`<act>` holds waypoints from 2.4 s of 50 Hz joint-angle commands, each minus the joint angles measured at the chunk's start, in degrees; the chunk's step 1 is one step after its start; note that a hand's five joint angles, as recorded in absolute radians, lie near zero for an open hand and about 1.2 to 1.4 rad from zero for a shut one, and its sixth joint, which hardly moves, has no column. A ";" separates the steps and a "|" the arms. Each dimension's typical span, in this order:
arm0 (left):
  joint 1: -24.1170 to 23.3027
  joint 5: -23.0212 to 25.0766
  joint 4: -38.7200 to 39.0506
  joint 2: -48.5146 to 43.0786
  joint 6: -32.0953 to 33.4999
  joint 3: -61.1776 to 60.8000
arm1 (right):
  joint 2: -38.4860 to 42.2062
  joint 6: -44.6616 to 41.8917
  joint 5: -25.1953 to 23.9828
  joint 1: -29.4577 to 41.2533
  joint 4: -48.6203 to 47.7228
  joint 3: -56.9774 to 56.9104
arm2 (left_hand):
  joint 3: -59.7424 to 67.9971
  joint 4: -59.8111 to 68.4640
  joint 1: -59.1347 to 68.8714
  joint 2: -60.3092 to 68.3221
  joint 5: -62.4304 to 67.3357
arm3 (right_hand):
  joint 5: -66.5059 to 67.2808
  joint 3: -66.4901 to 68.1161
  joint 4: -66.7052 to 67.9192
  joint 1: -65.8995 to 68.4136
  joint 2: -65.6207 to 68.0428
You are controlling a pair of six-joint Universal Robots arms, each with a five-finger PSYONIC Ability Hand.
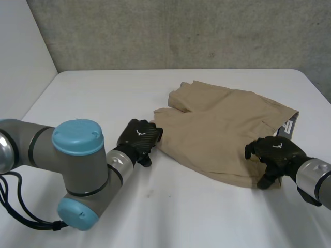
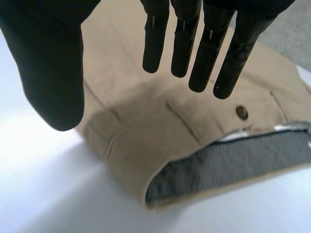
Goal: Fold the shorts.
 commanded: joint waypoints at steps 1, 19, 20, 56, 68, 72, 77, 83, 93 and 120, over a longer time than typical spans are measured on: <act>0.04 -0.23 -0.01 -3.57 0.20 4.67 | 1.22 -1.71 0.42 -1.07 -4.90 3.20 | -6.82 -6.81 -6.20 -6.90 -6.87 | 0.64 1.07 0.95 4.91 0.98; 0.30 -0.32 -2.47 -12.27 0.03 17.59 | 4.83 -3.82 4.03 -1.16 -13.61 3.73 | -11.70 -11.69 -11.08 -11.78 -11.75 | 48.69 49.12 49.00 52.96 49.04; 0.30 -0.32 -2.47 -12.89 -0.06 18.21 | 4.83 -3.82 4.12 -1.16 -13.70 3.55 | -11.70 -11.69 -11.08 -11.78 -11.75 | 48.70 49.12 49.00 52.96 49.04; 2.85 4.51 -8.27 1.70 -4.10 2.83 | 10.54 2.95 15.10 -1.07 -15.99 -8.84 | 10.00 10.01 10.62 9.92 9.95 | 48.70 49.12 49.00 52.96 49.04; -0.31 3.63 -8.00 -7.79 -4.10 13.37 | 10.45 2.95 14.75 -0.72 -15.90 -8.05 | -1.10 -1.09 -0.48 -1.18 -1.15 | 48.70 49.12 49.00 52.96 49.04; -0.75 1.01 -8.00 -12.00 -3.67 18.64 | 10.28 2.95 14.49 -0.72 -15.90 -7.26 | -1.94 -1.93 -1.32 -2.02 -1.99 | 48.70 49.12 49.00 52.96 49.04; -0.84 -2.69 -7.92 -15.26 -3.49 23.48 | 10.28 2.77 14.40 -0.63 -15.90 -6.73 | -1.27 -1.26 -0.65 -1.35 -1.32 | 48.70 49.12 49.00 52.96 49.04; -0.84 -3.40 -7.83 -18.42 -3.40 28.05 | 10.28 2.77 14.31 -0.72 -15.90 -6.56 | 0.41 0.42 1.03 0.33 0.36 | 48.70 49.12 49.00 52.96 49.04; -0.75 -3.31 -7.74 -22.73 -3.31 31.92 | 10.19 2.59 14.31 -0.81 -15.99 -6.56 | 4.44 4.45 5.06 4.36 4.39 | 48.70 49.12 49.00 52.96 49.04; -0.22 -2.69 -8.09 -28.19 -1.29 38.61 | 10.19 2.42 14.31 -0.89 -15.99 -6.38 | 44.96 44.97 45.58 44.88 44.91 | 48.70 49.12 49.00 52.96 49.04</act>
